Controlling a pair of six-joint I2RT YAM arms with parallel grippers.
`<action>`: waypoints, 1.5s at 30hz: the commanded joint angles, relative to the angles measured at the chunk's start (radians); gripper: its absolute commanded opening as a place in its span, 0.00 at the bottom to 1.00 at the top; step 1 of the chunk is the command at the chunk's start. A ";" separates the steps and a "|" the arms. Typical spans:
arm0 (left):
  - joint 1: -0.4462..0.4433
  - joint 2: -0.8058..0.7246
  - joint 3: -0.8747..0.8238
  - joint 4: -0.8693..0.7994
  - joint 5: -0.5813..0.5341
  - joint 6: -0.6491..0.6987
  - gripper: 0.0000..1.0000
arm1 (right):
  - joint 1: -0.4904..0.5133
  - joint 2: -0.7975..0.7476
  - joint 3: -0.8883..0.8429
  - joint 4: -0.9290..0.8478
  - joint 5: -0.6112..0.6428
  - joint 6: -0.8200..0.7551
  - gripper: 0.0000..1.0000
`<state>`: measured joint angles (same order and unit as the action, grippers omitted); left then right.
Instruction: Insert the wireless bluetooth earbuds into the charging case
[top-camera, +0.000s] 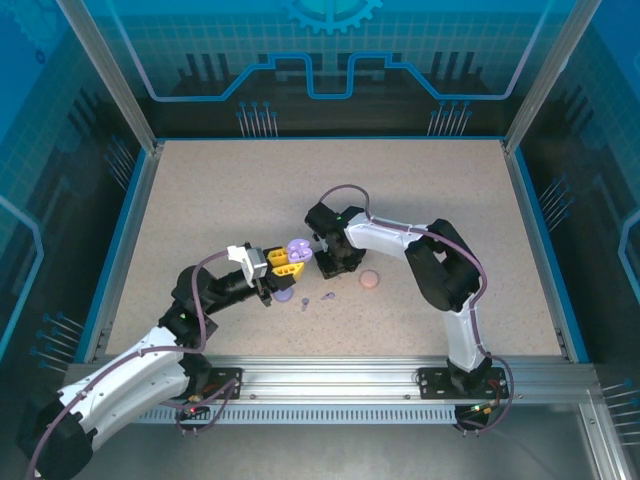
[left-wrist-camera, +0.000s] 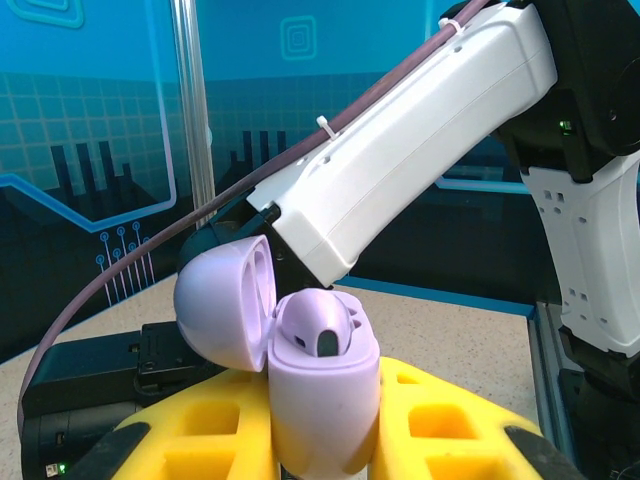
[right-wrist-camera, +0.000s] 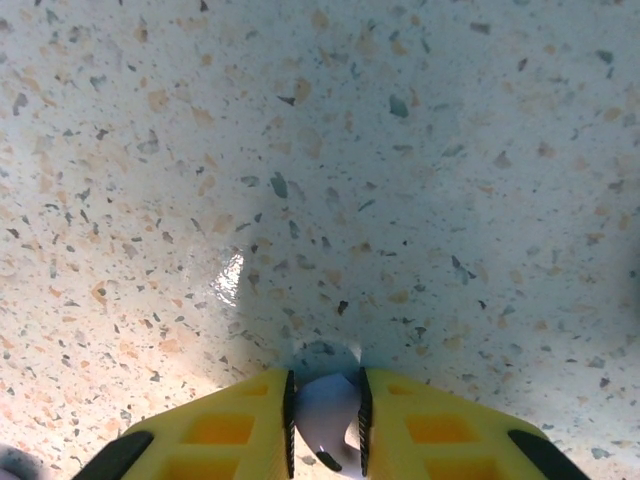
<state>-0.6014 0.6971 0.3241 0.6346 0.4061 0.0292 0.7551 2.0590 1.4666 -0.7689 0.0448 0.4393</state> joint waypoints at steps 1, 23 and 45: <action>-0.007 -0.014 0.002 0.011 -0.016 0.014 0.08 | 0.021 0.011 -0.008 -0.036 -0.019 -0.003 0.22; -0.006 0.016 0.007 0.025 -0.034 0.014 0.08 | -0.031 -0.199 -0.164 0.169 -0.071 0.040 0.20; -0.012 0.368 0.010 0.356 -0.143 -0.026 0.05 | -0.140 -0.787 -0.425 0.463 -0.135 0.256 0.20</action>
<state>-0.6025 1.0340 0.3244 0.8692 0.2989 0.0246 0.6270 1.3254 1.0592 -0.3653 -0.0723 0.6460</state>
